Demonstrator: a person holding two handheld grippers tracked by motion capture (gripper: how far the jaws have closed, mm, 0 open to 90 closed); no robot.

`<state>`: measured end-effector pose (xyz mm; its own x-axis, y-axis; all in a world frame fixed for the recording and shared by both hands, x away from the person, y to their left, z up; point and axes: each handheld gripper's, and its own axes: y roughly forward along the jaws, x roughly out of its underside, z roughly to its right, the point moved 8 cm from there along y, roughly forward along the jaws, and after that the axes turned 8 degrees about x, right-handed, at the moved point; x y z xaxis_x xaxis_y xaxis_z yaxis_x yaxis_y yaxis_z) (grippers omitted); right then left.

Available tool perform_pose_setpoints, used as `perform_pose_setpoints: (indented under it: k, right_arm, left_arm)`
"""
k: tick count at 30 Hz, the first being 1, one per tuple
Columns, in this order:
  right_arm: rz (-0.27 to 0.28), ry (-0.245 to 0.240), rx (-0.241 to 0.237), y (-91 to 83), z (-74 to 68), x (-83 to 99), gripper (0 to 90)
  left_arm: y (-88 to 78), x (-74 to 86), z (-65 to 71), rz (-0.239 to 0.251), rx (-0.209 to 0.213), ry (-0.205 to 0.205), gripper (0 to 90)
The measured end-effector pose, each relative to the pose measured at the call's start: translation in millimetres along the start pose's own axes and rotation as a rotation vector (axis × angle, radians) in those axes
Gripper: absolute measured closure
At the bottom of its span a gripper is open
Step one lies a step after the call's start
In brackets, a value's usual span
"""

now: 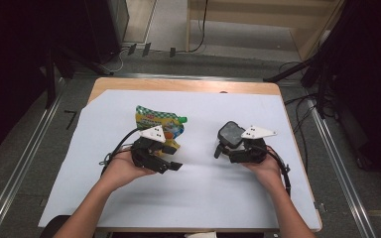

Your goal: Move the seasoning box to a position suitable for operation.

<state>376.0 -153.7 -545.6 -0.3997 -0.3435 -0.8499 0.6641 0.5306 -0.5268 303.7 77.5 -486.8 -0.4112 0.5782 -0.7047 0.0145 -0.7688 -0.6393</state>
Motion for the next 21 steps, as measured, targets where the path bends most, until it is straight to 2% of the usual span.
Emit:
perform_pose_setpoints:
  k: [2,3,5,6,8,21]
  right_arm:
    - [0.0,-0.007,-0.008,0.0,-4.2,0.4,15.6]
    - [-0.005,-0.015,-0.023,0.2,-11.7,1.3,15.5]
    - [-0.005,-0.02,-0.027,0.4,-14.2,1.4,15.6]
    - [-0.013,-0.021,-0.041,0.4,-22.7,3.0,15.6]
    - [-0.018,-0.025,-0.051,-0.1,-28.2,4.2,15.6]
    - [-0.046,-0.056,-0.065,-6.8,-66.1,15.1,15.6]
  left_arm:
    - [2.3,-1.6,1.3,0.0,0.003,0.005,38.6]
    - [3.9,-2.6,2.1,-0.003,0.004,0.008,38.7]
    - [5.1,-3.2,2.4,-0.004,0.005,0.009,38.9]
    - [6.6,-4.3,3.2,-0.005,0.004,0.009,38.9]
    - [8.4,-5.4,4.1,-0.004,0.006,0.014,39.0]
    - [15.5,-7.9,8.9,-0.012,0.007,0.029,39.6]
